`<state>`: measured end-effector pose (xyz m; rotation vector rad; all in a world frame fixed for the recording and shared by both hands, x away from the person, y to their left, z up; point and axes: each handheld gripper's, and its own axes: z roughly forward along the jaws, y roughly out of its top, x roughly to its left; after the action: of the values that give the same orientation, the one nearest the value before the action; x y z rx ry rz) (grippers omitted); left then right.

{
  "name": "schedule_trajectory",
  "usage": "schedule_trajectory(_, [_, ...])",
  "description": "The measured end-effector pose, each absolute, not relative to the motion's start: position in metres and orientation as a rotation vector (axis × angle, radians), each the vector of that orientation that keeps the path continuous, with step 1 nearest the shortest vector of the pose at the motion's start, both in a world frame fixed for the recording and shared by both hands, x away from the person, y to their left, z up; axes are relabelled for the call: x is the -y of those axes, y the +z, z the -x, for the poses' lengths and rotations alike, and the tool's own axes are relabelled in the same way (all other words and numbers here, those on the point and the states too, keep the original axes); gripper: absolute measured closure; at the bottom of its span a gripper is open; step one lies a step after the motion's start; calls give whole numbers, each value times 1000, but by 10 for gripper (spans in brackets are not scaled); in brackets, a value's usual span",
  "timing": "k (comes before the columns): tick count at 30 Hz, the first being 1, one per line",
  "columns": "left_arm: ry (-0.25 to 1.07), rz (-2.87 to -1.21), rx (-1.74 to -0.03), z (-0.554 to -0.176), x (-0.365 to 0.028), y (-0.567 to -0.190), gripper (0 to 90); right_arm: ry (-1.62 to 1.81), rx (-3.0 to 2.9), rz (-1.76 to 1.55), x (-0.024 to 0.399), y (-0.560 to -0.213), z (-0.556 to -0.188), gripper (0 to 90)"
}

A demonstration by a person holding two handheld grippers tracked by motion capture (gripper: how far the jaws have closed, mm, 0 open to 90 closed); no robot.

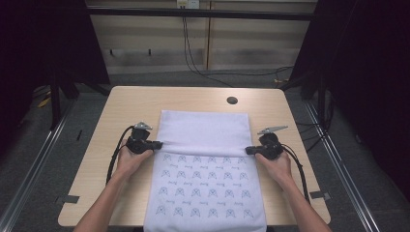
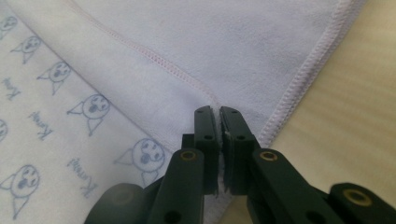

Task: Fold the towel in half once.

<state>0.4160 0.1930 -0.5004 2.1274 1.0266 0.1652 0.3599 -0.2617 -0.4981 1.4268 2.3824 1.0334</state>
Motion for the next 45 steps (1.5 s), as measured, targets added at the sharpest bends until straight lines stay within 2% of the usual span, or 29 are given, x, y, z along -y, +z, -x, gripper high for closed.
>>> schedule_trajectory(13, [262,-2110,-1115,-461,-189,-501,869,890,-2283,-1476,244,-496,-422,864])
schedule_trajectory(19, [256,-2060,-1100,-460,-194,-496,872,981,-2295,-1458,251,-494,-422,865])
schedule_trajectory(23, [279,-1958,-1044,-455,-203,-465,872,1196,-2196,-1437,264,-474,-420,865])
schedule_trajectory(27, [385,-1895,-975,-444,-207,-423,872,1349,-2111,-1314,269,-434,-414,864])
schedule_trajectory(35, [431,-1821,-868,-408,-216,-365,872,1519,-2013,-1187,278,-365,-400,864])
schedule_trajectory(45, [385,-1837,-729,-332,-234,-350,872,1579,-2079,-1022,281,-348,-338,864])
